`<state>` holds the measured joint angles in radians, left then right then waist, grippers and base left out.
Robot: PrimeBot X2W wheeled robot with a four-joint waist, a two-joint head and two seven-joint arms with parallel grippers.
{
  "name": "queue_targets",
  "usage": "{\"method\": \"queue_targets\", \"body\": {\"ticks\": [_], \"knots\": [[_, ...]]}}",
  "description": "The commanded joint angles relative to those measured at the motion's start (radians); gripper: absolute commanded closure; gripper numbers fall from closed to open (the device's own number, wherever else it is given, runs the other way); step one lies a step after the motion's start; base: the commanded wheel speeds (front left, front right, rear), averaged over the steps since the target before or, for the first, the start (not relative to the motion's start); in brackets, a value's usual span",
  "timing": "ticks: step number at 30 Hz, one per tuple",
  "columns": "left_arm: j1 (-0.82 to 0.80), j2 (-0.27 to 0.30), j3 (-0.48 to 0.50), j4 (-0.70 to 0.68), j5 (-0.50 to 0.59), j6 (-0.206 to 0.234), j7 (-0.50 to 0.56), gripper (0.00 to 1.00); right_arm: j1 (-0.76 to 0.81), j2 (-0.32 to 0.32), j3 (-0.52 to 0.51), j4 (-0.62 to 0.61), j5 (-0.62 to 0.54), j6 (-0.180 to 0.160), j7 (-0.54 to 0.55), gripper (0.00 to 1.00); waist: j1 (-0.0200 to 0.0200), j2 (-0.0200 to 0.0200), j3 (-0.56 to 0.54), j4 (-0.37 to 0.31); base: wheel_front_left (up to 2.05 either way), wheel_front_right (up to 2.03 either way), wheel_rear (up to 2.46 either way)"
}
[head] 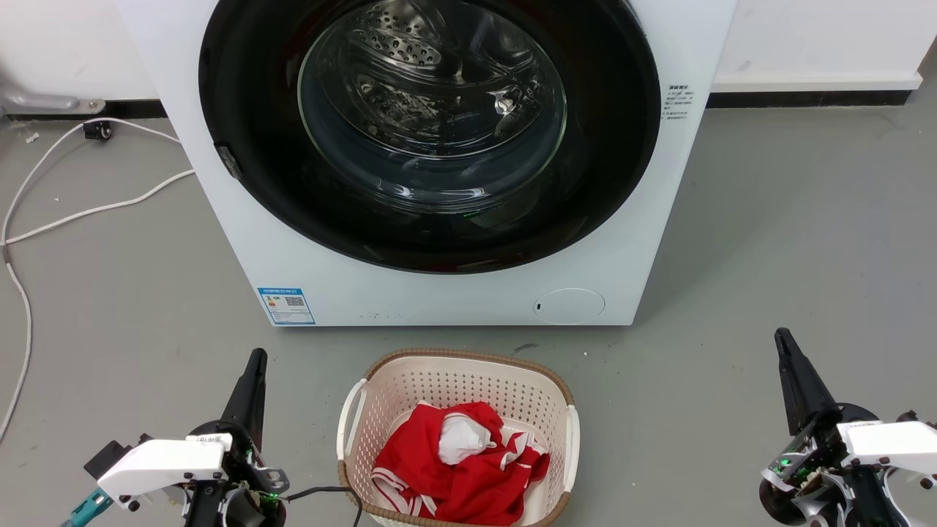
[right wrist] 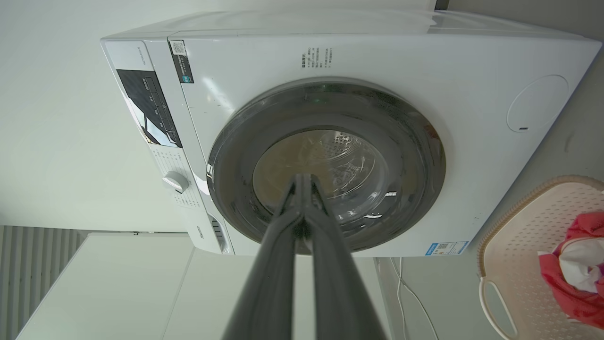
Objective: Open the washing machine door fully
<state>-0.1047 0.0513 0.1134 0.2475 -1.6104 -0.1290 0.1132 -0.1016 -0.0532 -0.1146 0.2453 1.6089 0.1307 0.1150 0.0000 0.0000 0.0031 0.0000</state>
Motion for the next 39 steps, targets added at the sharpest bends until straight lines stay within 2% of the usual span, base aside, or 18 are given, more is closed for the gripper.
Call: {"method": "queue_targets", "body": {"ticks": [1, 12, 13, 21, 30, 35, 39], "knots": [[-0.007, -0.001, 0.003, -0.001, 0.002, -0.003, 0.004, 1.0, -0.013, 0.004, -0.001, 0.001, -0.004, 0.0, 0.002, 1.0, 0.0, 0.0, 0.0, 0.0, 0.0, 0.0, 0.0], [-0.007, -0.001, 0.002, -0.001, 0.002, -0.003, 0.004, 1.0, -0.013, 0.004, -0.001, 0.001, -0.004, 0.0, 0.002, 1.0, 0.0, 0.0, 0.0, 0.0, 0.0, 0.0, 0.0], [0.001, 0.0, -0.001, 0.003, 0.0, 0.0, 0.0, 0.0, 0.002, 0.0, 0.0, 0.002, 0.0, 0.0, 0.0, 0.0, 0.0, 0.0, 0.0, 0.0, 0.0, 0.0, 0.0], [0.01, -0.001, -0.015, -0.014, -0.002, 0.0, -0.025, 0.0, 0.025, 0.001, 0.024, -0.026, -0.005, 0.0, -0.035, 0.0, 0.0, 0.0, 0.0, 0.0, 0.0, 0.0, 0.0], [0.018, 0.007, -0.04, -0.055, 0.04, 0.0, -0.073, 0.0, 0.041, 0.001, 0.044, -0.058, -0.069, 0.0, -0.079, 0.0, 0.0, 0.0, -0.003, 0.002, 0.0, 0.0, 0.0], [0.016, 0.022, -0.053, -0.073, 0.125, 0.0, -0.1, 0.0, 0.042, 0.001, 0.039, -0.083, -0.184, 0.0, -0.101, 0.0, 0.0, 0.0, -0.003, 0.003, 0.0, 0.0, 0.0], [0.016, 0.012, -0.026, -0.104, 0.241, -0.001, -0.117, 0.0, 0.042, -0.001, 0.043, -0.12, -0.379, 0.0, -0.117, 0.0, 0.0, 0.0, -0.002, 0.005, 0.0, 0.0, 0.0]]}}
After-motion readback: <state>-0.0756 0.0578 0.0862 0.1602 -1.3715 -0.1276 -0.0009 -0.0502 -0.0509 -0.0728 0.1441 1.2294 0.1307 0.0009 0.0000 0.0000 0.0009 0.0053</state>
